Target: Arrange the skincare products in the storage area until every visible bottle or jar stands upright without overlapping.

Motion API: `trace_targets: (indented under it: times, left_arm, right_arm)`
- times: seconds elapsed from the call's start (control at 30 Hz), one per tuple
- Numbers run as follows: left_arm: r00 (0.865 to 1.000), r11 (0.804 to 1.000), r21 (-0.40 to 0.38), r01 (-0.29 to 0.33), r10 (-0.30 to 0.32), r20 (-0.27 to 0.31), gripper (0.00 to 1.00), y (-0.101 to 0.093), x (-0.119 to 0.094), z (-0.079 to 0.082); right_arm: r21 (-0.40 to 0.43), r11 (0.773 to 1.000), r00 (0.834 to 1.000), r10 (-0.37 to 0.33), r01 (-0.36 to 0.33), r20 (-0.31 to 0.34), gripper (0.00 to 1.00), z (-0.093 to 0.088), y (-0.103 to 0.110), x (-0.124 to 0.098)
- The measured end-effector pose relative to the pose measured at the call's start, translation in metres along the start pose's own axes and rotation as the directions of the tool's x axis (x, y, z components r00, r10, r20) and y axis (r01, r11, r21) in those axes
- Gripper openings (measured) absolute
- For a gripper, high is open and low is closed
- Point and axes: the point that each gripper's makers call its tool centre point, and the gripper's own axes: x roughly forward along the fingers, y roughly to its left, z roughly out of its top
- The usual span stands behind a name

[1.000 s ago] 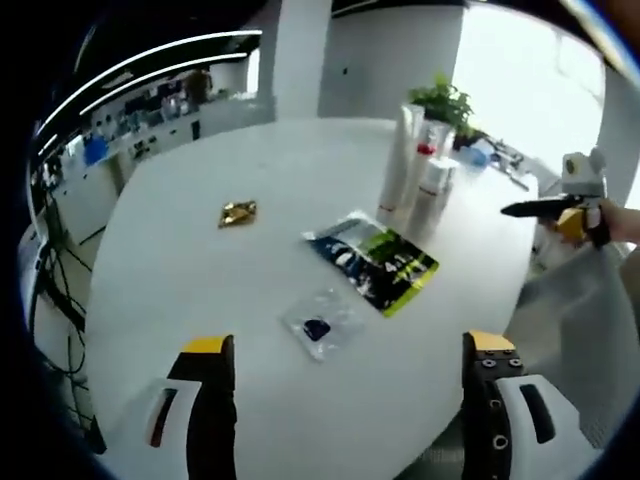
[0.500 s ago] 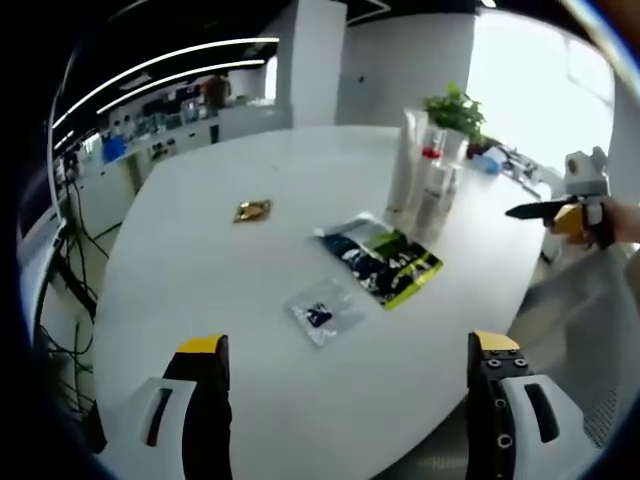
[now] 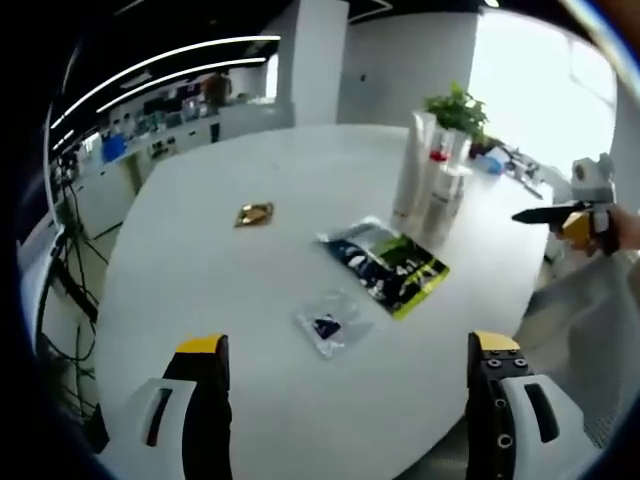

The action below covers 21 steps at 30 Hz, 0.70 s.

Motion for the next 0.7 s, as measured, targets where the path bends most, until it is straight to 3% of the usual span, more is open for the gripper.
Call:
trace_targets:
  times: [0.23, 0.5, 0.7]
  left_arm:
    - [1.000, 0.999, 0.039, -0.009, 0.009, -0.013, 0.97, 0.026, 0.013, 0.031]
    - [0.999, 0.999, 0.040, -0.016, 0.018, -0.044, 0.97, 0.042, 0.031, 0.046]
    - [0.997, 0.998, 0.063, -0.003, 0.009, -0.082, 0.97, 0.044, 0.042, 0.055]
  right_arm:
    - [0.004, 1.000, 1.000, -0.007, 0.007, 0.013, 0.98, 0.002, -0.001, -0.001]
    - [0.021, 1.000, 0.999, -0.024, 0.024, 0.029, 0.98, 0.005, -0.006, -0.002]
    - [0.031, 0.999, 0.999, -0.032, 0.031, 0.030, 0.98, 0.005, -0.008, -0.003]
